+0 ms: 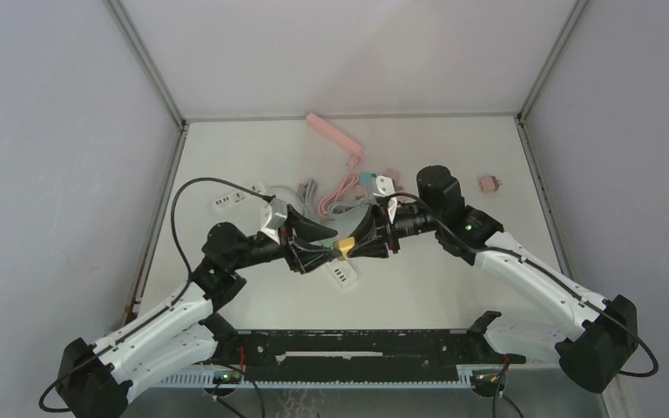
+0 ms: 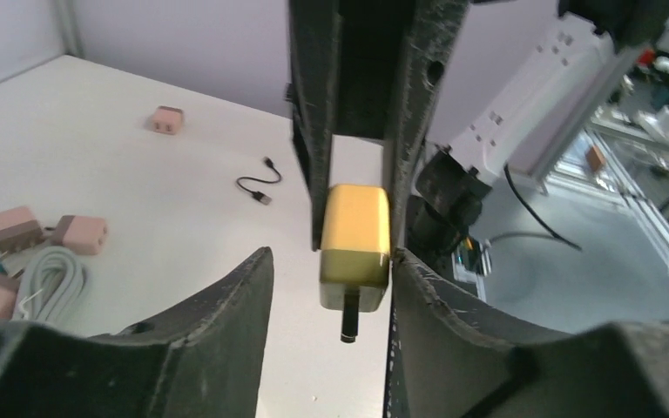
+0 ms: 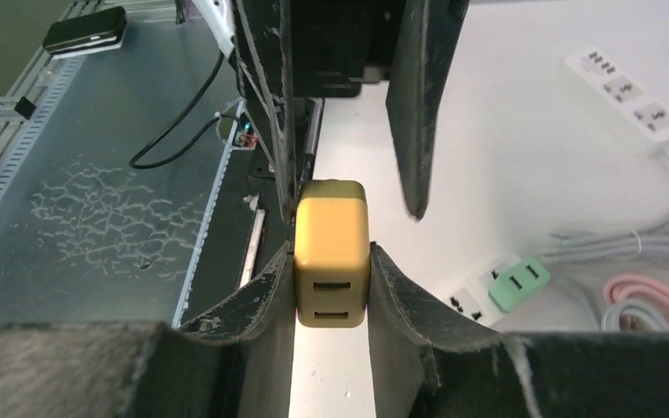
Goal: Insert the plug
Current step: Adjust the plug.
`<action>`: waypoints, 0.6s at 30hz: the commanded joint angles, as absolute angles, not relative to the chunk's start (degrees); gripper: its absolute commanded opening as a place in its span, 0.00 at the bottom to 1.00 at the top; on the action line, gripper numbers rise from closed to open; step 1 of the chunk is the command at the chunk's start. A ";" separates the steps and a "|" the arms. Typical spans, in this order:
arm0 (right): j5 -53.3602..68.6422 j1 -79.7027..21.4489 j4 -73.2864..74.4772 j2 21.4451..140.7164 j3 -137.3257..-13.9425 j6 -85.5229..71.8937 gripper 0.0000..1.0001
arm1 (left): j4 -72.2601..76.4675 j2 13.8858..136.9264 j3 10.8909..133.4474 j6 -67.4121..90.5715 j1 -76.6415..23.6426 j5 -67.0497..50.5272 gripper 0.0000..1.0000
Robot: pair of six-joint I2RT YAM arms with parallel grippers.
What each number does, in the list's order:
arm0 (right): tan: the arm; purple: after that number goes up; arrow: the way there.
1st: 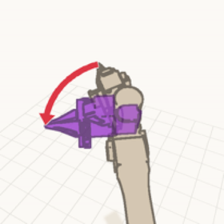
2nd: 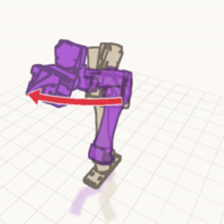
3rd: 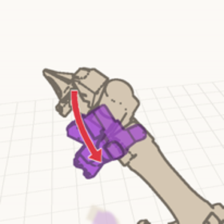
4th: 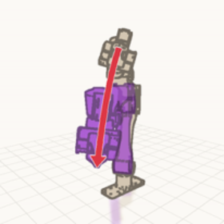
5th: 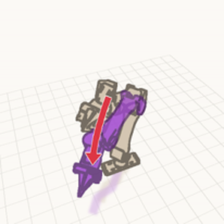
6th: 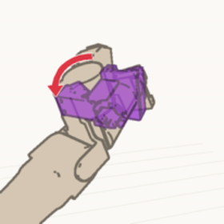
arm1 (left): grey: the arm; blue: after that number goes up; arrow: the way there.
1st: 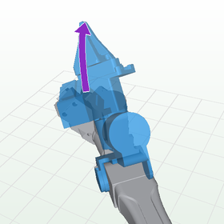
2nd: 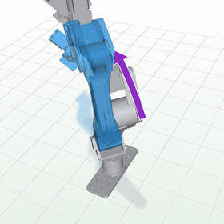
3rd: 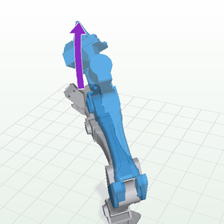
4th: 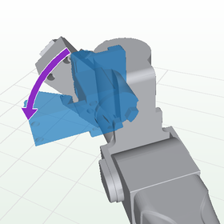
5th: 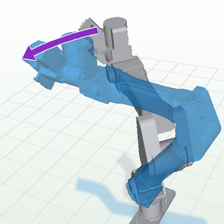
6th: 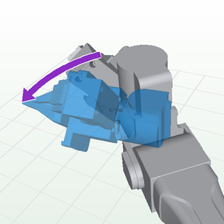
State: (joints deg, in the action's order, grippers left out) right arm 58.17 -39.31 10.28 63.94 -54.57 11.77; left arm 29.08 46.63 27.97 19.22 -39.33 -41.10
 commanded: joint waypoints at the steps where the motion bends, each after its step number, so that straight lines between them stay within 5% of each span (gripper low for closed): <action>1: 52.79 -40.20 15.12 62.88 -58.42 11.19 0.00 | 29.42 42.82 25.53 20.14 -39.02 -28.48 0.61; 9: 42.09 -41.39 21.47 62.81 -60.76 8.40 0.00 | 23.29 34.69 19.98 25.95 -38.87 -8.09 0.92; 18: 27.85 -43.94 30.18 66.36 -65.24 4.16 0.00 | 24.01 33.23 11.05 39.54 -32.96 -2.93 0.93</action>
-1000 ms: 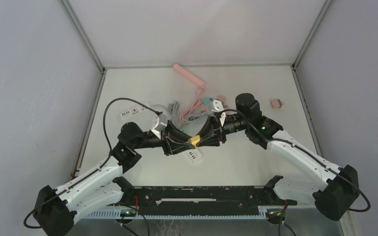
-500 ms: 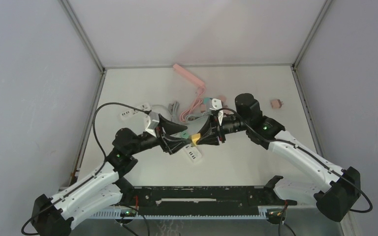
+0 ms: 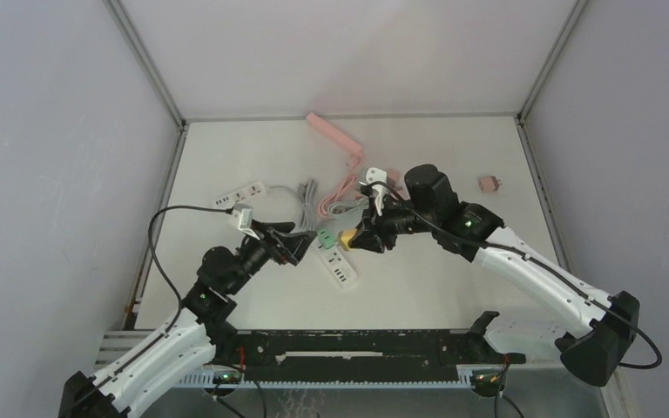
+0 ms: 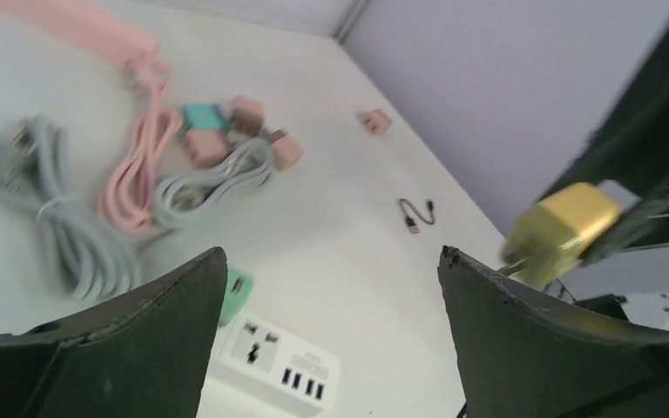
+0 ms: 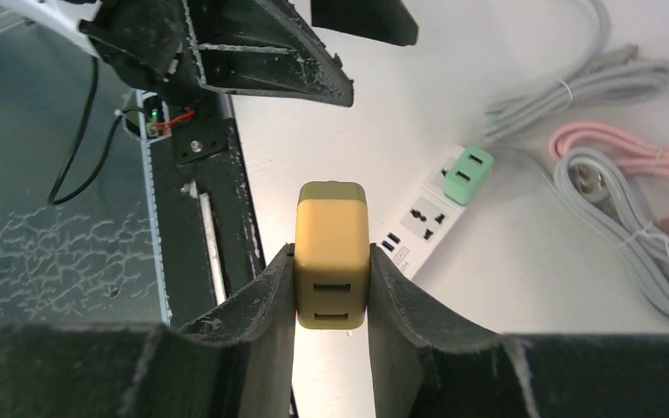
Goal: Insert the plug
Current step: Adjust the plug, then insert the plug into the socket.
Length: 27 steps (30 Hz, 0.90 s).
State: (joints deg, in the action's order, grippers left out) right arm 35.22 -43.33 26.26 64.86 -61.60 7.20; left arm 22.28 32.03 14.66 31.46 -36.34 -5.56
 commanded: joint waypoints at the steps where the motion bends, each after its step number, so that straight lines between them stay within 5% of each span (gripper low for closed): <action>1: 27.49 -44.02 30.91 66.82 -65.56 3.99 0.00 | 25.03 34.48 10.38 41.25 -31.90 -4.07 0.92; 27: 13.75 -48.24 38.07 82.94 -74.05 -3.25 0.00 | 54.81 77.78 6.63 68.07 -25.75 -11.96 0.46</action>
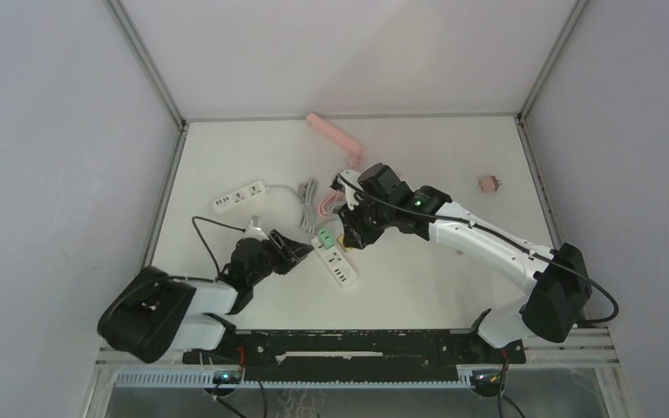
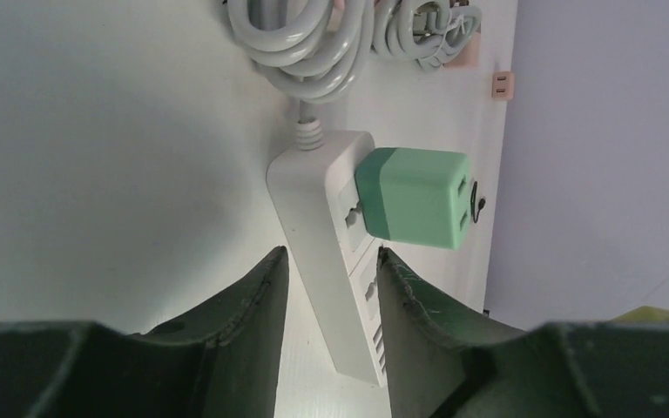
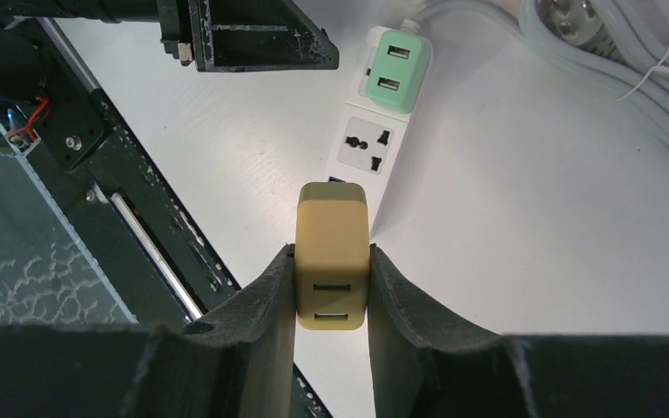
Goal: Insert the plug
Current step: Insert the plug into the socket.
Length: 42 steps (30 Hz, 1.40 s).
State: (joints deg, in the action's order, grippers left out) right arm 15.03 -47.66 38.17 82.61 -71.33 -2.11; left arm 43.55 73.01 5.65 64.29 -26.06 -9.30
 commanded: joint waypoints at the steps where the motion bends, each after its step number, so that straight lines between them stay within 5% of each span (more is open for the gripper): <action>1: 13.69 -48.25 37.99 83.34 -74.24 -3.25 0.00 | 56.23 79.69 6.78 68.45 -25.75 -12.34 0.45; 12: 13.21 -48.74 38.13 87.13 -75.65 -2.51 0.00 | 78.89 98.44 6.93 75.15 -25.88 -15.20 0.42; 42: 0.70 -51.34 52.89 100.04 -86.90 -4.34 0.00 | 58.13 93.62 11.79 72.29 -36.05 -4.62 0.33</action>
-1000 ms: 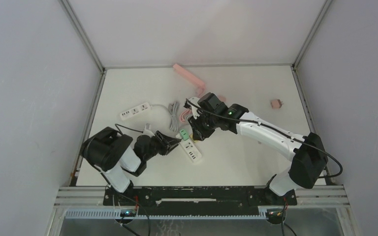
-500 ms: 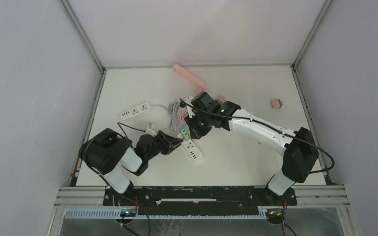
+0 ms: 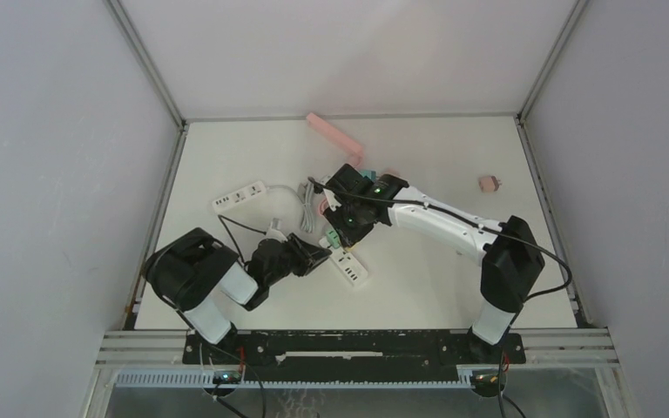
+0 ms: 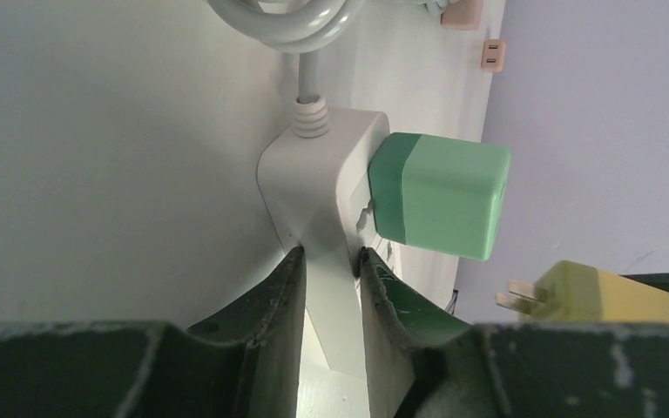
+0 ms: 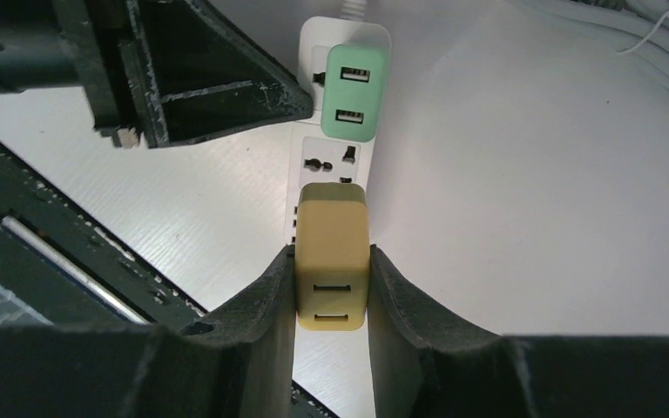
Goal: Insert the plug
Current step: Insert the plug into the socket.
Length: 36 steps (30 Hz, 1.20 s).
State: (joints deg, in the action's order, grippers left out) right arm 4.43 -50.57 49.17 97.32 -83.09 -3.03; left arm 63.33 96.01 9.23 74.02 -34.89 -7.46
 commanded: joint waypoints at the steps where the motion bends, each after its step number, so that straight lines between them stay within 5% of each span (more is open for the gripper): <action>1: 0.19 -51.47 53.42 100.89 -87.55 -4.49 0.00 | 56.65 93.06 12.11 71.77 -36.18 -4.22 0.33; 36: -3.02 -53.07 58.36 111.34 -93.74 -7.92 0.00 | 49.66 89.38 14.24 68.90 -37.79 -1.99 0.33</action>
State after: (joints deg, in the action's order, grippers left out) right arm -2.55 -52.38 56.36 111.09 -91.57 -5.93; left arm 51.37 89.97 12.27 70.89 -37.36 -3.11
